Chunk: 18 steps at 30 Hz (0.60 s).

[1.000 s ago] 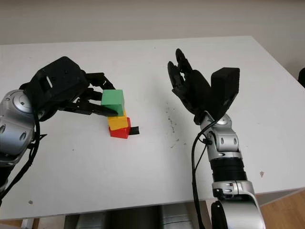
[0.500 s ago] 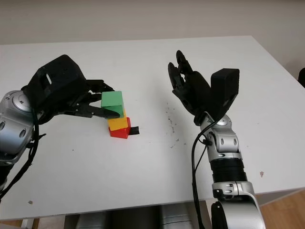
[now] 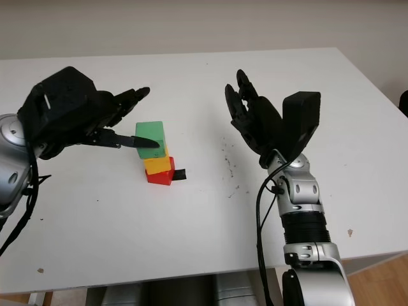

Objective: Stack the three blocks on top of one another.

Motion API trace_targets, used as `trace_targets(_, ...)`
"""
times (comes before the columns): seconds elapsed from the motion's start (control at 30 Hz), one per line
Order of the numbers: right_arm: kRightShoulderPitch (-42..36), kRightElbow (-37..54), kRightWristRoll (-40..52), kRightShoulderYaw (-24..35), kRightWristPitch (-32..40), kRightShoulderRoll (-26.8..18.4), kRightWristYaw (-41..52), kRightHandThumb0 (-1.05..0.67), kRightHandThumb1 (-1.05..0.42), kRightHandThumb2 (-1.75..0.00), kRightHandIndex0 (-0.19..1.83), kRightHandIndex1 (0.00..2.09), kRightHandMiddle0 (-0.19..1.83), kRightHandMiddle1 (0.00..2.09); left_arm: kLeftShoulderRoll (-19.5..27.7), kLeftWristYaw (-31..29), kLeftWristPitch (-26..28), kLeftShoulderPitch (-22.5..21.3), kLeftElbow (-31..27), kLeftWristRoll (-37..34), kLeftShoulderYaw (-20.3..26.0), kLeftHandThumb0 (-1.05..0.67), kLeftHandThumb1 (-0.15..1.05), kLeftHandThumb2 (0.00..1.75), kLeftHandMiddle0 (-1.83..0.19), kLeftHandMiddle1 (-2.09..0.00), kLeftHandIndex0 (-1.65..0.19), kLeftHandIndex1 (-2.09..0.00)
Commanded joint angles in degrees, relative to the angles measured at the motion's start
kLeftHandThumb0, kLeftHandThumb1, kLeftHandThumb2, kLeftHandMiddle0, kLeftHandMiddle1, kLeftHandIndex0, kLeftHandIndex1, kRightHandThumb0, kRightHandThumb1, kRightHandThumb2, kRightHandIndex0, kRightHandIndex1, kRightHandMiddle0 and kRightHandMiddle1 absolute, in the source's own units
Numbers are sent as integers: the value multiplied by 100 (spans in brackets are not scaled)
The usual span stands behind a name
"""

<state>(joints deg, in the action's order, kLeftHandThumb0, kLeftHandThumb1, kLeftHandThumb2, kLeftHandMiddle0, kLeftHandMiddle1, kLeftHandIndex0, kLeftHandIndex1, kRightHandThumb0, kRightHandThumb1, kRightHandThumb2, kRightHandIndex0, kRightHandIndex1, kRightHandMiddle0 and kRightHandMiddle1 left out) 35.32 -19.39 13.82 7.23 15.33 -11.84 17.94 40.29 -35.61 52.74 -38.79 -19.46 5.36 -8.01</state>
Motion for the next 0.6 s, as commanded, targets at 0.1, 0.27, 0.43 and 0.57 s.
trace_targets(0.1, 7, 64, 38, 56, -45, 59, -60, -62, -105, -54, -19, 0, -19, 0, -150, 305, -280, 319, -228, -370, 953, -104, 105, 27, 19, 0, 19, 0)
trace_targets(0.27, 61, -80, 43, 58, -126, 70, 5, -64, -105, -52, -19, 0, -19, 0, -1113, 1366, -252, 746, -564, -799, 2188, -95, 105, 65, 19, 0, 19, 0)
trace_targets(0.43, 148, -255, -49, 16, -282, 35, 43, -64, -105, -55, -19, 0, -19, 0, -2063, 2382, -836, 1019, -529, -1172, 2985, -92, 105, 66, 19, 0, 19, 0)
trace_targets(0.57, 242, -454, -104, 11, -424, 33, 38, -64, -105, -60, -19, 0, -19, 0, -2276, 2925, -2212, 1467, -99, -845, 2857, -89, 105, 66, 19, 0, 19, 0)
